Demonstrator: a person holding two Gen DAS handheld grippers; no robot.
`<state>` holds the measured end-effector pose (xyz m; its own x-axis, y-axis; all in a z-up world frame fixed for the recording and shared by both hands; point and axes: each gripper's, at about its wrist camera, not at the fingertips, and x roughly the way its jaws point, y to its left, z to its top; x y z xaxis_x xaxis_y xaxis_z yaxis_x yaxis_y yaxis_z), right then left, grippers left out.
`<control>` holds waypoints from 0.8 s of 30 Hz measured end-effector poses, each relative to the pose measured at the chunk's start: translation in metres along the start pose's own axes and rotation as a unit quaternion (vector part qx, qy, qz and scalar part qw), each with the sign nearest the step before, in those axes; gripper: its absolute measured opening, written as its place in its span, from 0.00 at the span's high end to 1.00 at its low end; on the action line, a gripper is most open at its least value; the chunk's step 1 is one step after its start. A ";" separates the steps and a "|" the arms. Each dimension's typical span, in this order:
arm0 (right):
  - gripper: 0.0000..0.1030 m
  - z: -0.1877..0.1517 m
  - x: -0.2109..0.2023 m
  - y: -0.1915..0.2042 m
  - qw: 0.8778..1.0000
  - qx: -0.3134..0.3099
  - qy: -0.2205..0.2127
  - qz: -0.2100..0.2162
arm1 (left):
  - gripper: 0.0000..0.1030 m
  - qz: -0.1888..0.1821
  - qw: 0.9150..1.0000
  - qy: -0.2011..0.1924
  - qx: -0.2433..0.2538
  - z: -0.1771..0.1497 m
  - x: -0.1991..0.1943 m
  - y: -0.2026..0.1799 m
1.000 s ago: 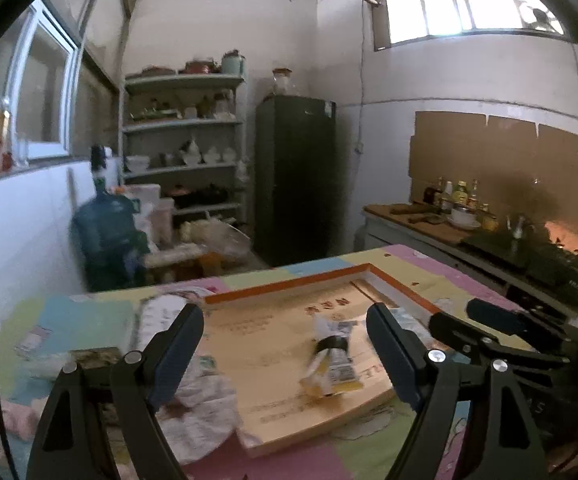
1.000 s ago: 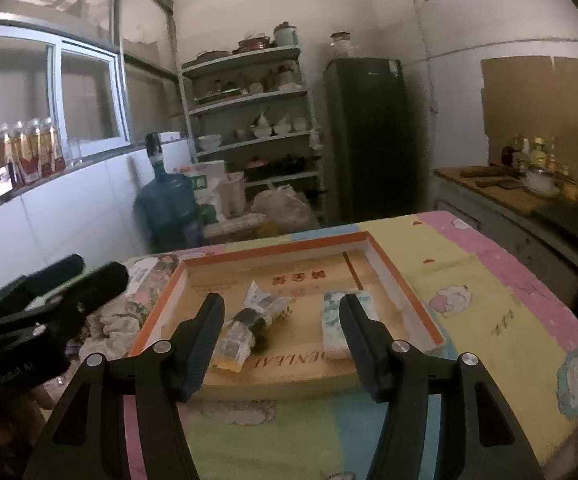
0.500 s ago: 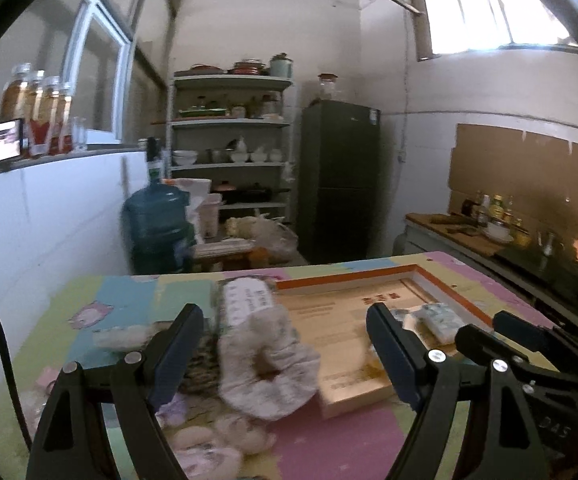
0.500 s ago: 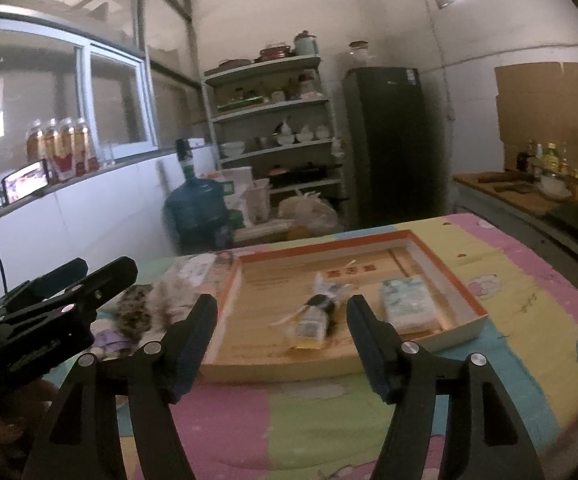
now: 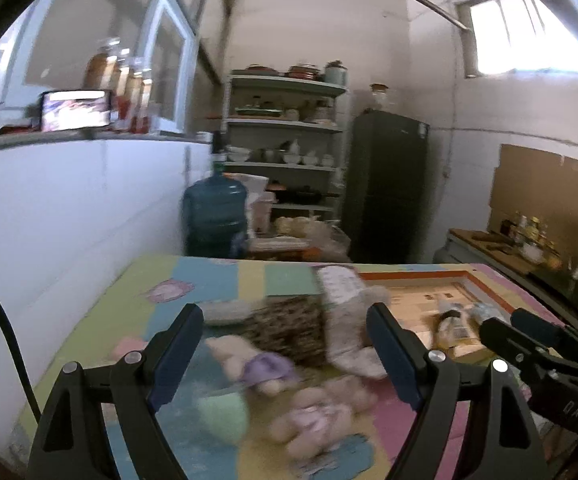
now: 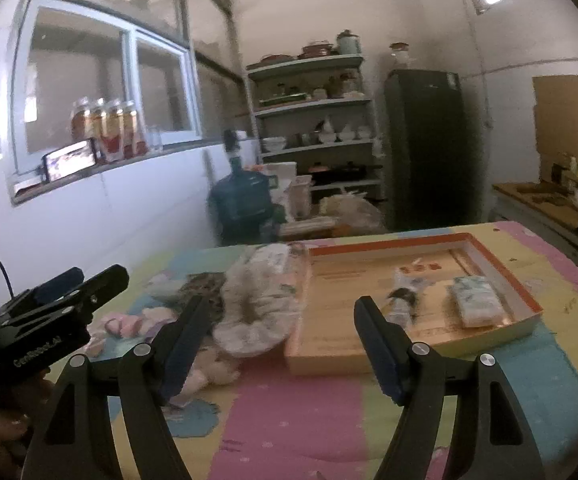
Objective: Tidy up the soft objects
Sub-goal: 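Withdraw both tools from the box back toward the soft items, then grasp the plastic-wrapped bag with the left gripper while the right grasps the mint-green sponge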
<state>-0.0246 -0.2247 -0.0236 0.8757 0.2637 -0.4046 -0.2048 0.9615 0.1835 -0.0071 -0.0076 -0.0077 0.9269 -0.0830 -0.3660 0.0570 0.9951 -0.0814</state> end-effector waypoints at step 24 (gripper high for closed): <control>0.26 -0.026 0.062 0.103 0.990 -0.064 0.081 0.093 | 0.19 0.089 0.993 0.036 -0.064 -0.048 -0.013 0.126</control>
<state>-0.0030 -0.1077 -0.0535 0.7382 0.4366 -0.5143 -0.4189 0.8942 0.1578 -0.0299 0.1158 -0.0573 0.8884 0.0857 -0.4509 -0.1575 0.9797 -0.1242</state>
